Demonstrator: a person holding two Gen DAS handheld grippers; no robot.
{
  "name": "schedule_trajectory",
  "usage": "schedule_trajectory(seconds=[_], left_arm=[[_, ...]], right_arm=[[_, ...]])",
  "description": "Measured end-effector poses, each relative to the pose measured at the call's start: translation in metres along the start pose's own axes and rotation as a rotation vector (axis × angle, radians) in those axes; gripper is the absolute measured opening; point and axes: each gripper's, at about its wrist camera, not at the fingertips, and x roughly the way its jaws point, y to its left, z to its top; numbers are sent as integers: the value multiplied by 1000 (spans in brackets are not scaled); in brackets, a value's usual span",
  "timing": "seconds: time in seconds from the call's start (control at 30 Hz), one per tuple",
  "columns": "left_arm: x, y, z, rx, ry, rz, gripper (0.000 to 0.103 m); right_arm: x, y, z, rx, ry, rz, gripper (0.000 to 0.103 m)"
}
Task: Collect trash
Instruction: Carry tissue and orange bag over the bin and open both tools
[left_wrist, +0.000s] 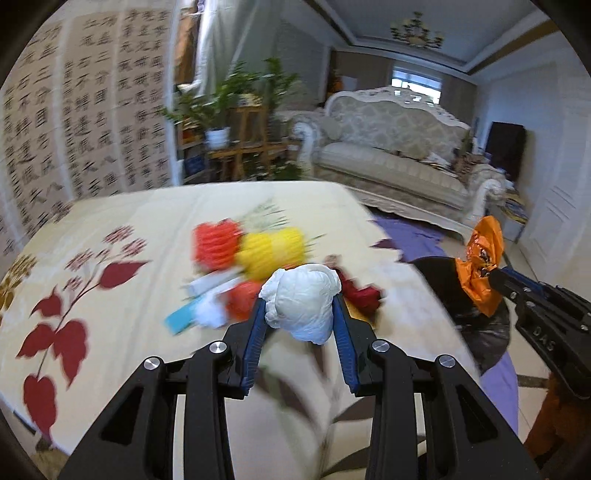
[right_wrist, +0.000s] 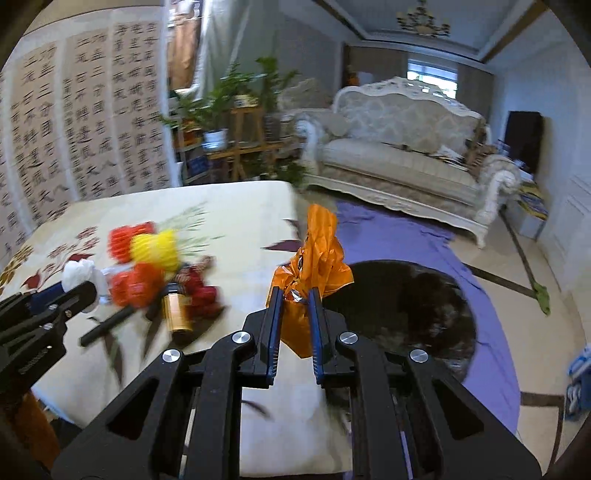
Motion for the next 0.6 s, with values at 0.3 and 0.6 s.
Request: schedule_trajectory(seconds=[0.3, 0.6], left_arm=[[32, -67, 17, 102, 7, -77, 37], [72, -111, 24, 173, 49, -96, 37]], right_arm=[[12, -63, -8, 88, 8, -79, 14], [37, -105, -14, 143, 37, -84, 14]])
